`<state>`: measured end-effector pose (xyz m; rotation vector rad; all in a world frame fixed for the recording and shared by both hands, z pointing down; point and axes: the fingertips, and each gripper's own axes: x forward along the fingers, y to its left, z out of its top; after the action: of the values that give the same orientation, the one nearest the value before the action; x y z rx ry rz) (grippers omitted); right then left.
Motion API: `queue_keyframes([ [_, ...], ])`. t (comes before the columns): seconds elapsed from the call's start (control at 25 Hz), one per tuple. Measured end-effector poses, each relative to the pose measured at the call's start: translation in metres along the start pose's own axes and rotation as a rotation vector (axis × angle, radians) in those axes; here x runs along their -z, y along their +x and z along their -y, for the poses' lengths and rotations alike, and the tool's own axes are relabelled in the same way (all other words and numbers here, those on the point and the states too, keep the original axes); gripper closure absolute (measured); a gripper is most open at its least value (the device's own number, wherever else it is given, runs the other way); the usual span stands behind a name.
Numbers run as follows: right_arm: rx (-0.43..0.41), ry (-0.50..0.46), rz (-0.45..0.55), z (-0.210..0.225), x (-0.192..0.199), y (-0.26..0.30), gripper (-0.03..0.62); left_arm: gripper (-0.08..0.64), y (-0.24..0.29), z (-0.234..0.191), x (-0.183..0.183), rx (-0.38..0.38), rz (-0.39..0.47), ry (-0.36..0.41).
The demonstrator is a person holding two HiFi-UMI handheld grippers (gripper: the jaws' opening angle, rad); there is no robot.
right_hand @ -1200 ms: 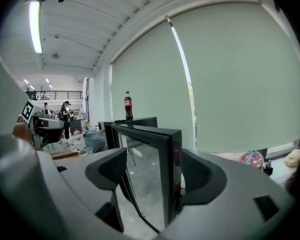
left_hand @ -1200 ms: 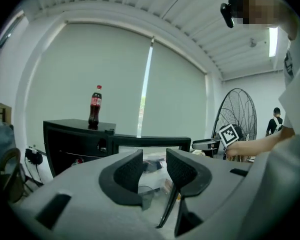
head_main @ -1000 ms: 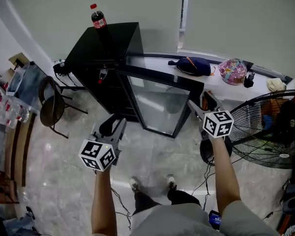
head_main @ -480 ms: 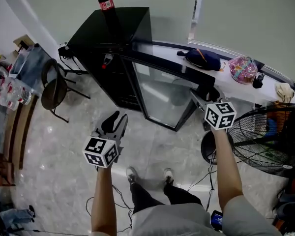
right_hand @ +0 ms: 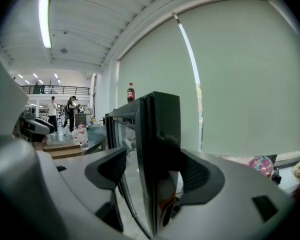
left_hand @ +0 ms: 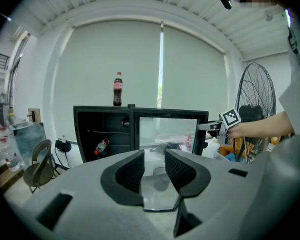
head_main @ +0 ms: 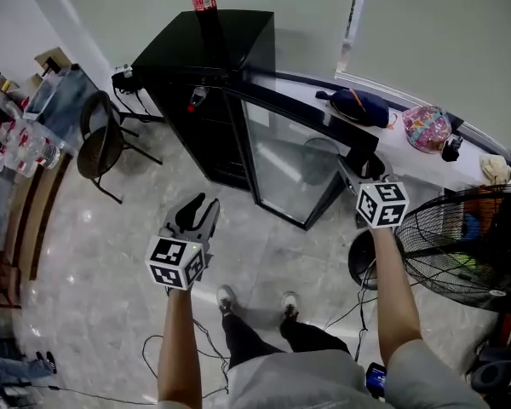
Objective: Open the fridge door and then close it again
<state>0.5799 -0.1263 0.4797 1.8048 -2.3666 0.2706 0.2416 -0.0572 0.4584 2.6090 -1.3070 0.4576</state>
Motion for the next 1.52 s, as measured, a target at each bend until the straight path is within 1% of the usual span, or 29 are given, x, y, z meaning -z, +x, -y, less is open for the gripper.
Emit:
queue_keyframes([
  [0.12, 0.002, -0.025, -0.011, -0.007, 0.003, -0.007, 0.285, 0.436, -0.011, -0.001, 0.006, -0.028, -0.007, 0.03],
  [0.32, -0.013, -0.034, -0.009, -0.02, 0.009, -0.023, 0.371, 0.436, -0.027, -0.001, 0.016, -0.06, -0.005, 0.059],
  [0.56, -0.064, -0.054, -0.014, -0.047, 0.015, -0.038, 0.371, 0.436, -0.047, 0.004, 0.025, -0.091, 0.002, 0.06],
  [0.8, -0.129, -0.083, -0.008, -0.079, 0.021, -0.054, 0.371, 0.436, -0.067, 0.012, 0.036, -0.097, 0.009, 0.059],
  [1.04, -0.242, -0.114, -0.013, -0.122, 0.029, -0.07, 0.376, 0.436, -0.088, 0.014, 0.05, -0.113, 0.012, 0.052],
  [1.36, -0.306, -0.106, 0.012, -0.178, 0.032, -0.081, 0.387, 0.436, -0.108, 0.014, 0.062, -0.137, 0.006, 0.052],
  [1.52, -0.365, -0.126, 0.012, -0.21, 0.036, -0.085, 0.397, 0.436, -0.121, 0.011, 0.076, -0.155, -0.007, 0.035],
])
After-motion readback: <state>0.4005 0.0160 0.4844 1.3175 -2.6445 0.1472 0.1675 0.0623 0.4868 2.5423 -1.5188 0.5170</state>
